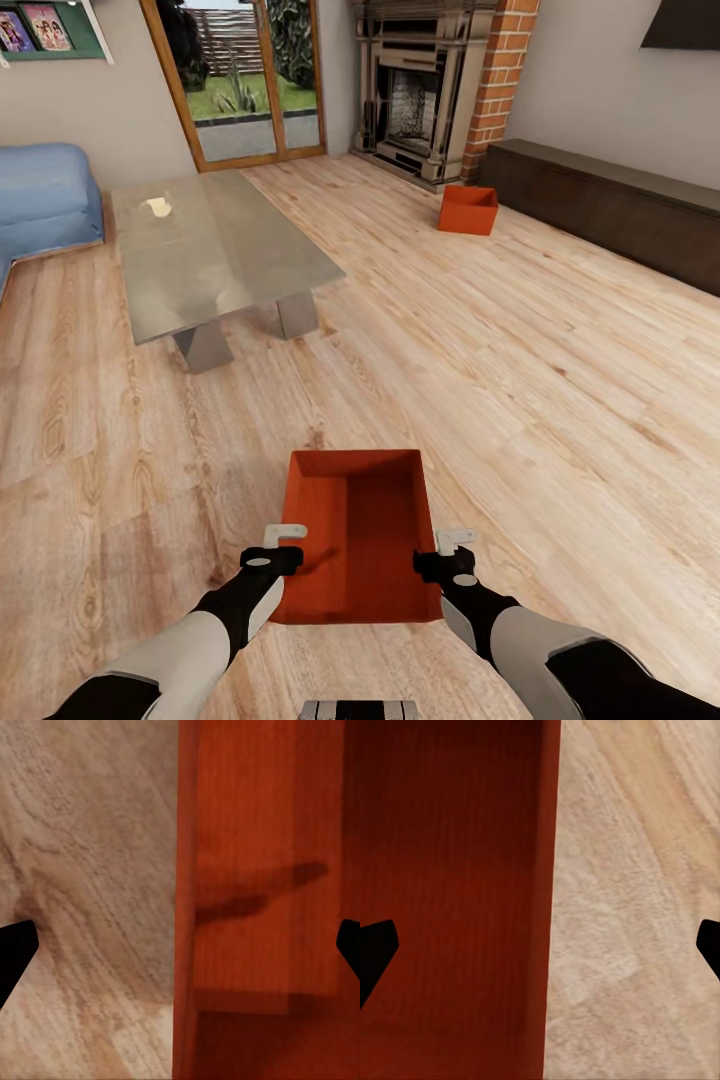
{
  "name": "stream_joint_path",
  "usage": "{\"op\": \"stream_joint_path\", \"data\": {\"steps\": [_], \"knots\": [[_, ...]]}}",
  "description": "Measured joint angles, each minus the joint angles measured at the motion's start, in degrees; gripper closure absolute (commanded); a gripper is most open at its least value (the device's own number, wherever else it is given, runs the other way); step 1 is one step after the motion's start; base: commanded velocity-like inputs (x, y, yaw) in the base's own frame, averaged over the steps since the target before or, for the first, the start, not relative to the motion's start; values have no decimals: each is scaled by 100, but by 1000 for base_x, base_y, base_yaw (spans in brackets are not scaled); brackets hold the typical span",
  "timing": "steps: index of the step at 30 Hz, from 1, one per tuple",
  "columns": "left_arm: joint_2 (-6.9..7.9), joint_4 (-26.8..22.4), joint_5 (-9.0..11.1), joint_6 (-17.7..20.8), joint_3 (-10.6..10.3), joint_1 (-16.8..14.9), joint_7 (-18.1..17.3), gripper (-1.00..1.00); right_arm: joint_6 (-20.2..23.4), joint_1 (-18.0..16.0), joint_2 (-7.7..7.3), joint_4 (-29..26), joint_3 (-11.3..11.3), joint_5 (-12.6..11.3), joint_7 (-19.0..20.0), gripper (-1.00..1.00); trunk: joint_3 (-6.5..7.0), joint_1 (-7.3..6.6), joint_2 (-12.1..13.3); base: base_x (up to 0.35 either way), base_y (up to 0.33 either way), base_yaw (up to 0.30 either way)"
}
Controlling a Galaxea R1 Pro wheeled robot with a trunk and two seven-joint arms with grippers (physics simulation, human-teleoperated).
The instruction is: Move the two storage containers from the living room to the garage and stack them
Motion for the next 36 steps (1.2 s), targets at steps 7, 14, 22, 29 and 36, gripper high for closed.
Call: {"op": "stream_joint_path", "data": {"steps": [7,14,22,29,36], "knots": [[0,0,2,1,0,0,-1,-100,0,0,0,0,0,-2,0,-100,-126,154,-281,0,0,0],[0,0,6,1,6,0,-1,-100,-5,0,0,0,0,-11,0,-100,-251,308,-562,0,0,0],[0,0,11,-2,9,0,-1,-100,-8,0,0,0,0,-10,0,-100,-395,483,-882,0,0,0],[4,0,18,-1,12,0,2,-100,-9,0,0,0,0,-8,0,-100,-521,637,-1163,0,0,0],[8,0,19,-1,16,0,7,-100,-9,0,0,0,0,-8,0,-100,-557,682,-1245,0,0,0]]}}
